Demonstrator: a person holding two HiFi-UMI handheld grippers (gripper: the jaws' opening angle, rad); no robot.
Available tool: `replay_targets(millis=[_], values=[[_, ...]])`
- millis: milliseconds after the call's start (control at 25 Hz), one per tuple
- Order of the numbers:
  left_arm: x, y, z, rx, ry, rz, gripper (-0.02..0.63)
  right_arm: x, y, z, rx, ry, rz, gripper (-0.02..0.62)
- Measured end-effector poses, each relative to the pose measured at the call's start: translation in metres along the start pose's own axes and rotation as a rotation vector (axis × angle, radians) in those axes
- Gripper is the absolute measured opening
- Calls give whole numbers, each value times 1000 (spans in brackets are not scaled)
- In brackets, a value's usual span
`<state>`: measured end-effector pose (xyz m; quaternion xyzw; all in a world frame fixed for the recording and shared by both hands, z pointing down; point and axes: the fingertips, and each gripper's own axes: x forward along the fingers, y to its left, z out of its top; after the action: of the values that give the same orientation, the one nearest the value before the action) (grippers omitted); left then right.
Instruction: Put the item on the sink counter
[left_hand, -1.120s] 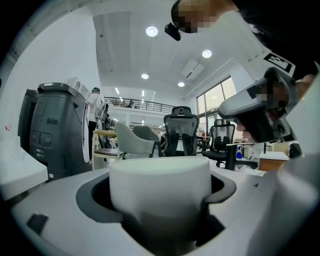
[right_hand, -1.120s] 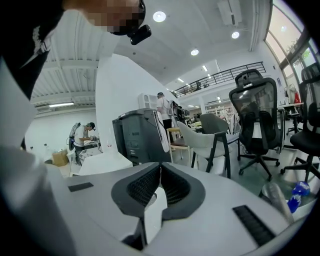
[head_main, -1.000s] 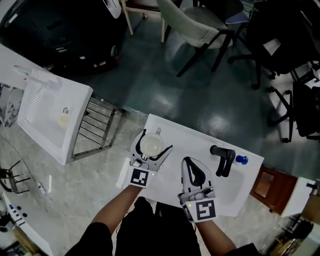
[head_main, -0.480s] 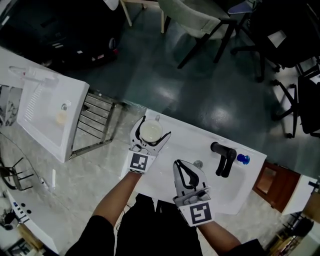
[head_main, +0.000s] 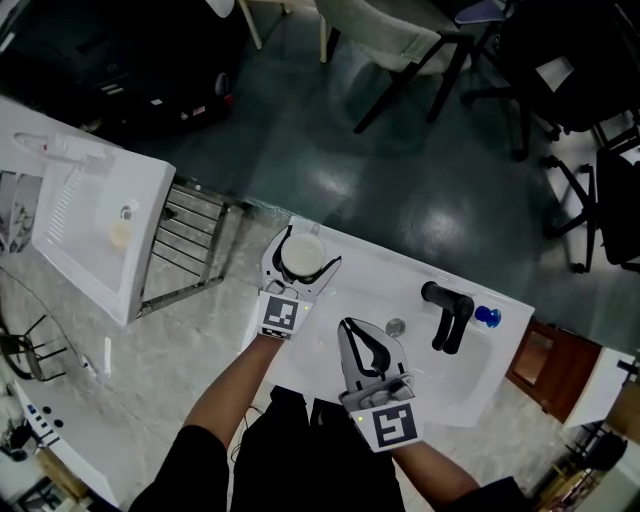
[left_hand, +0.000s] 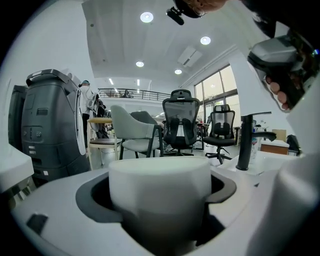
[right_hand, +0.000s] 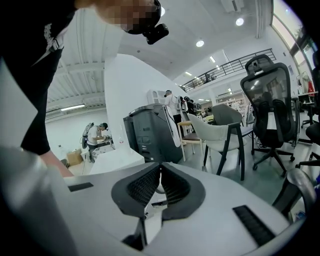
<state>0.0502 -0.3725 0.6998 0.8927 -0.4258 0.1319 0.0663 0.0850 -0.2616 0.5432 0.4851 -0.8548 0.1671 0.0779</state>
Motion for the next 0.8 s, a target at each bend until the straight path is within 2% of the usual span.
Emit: replay_targets(millis=[280, 520, 680, 800], values=[[9, -6, 3, 25, -23, -23, 456, 4, -13, -10, -22, 18, -28, 33], [15, -9, -1, 56, 9, -84, 456, -1, -7, -19, -27, 32, -1, 33], [9, -7, -6, 54, 37, -130, 457, -7, -13, -18, -36, 43, -12, 34], [8, -9, -10, 93, 67, -153, 457, -13, -21, -15, -31, 44, -31, 34]])
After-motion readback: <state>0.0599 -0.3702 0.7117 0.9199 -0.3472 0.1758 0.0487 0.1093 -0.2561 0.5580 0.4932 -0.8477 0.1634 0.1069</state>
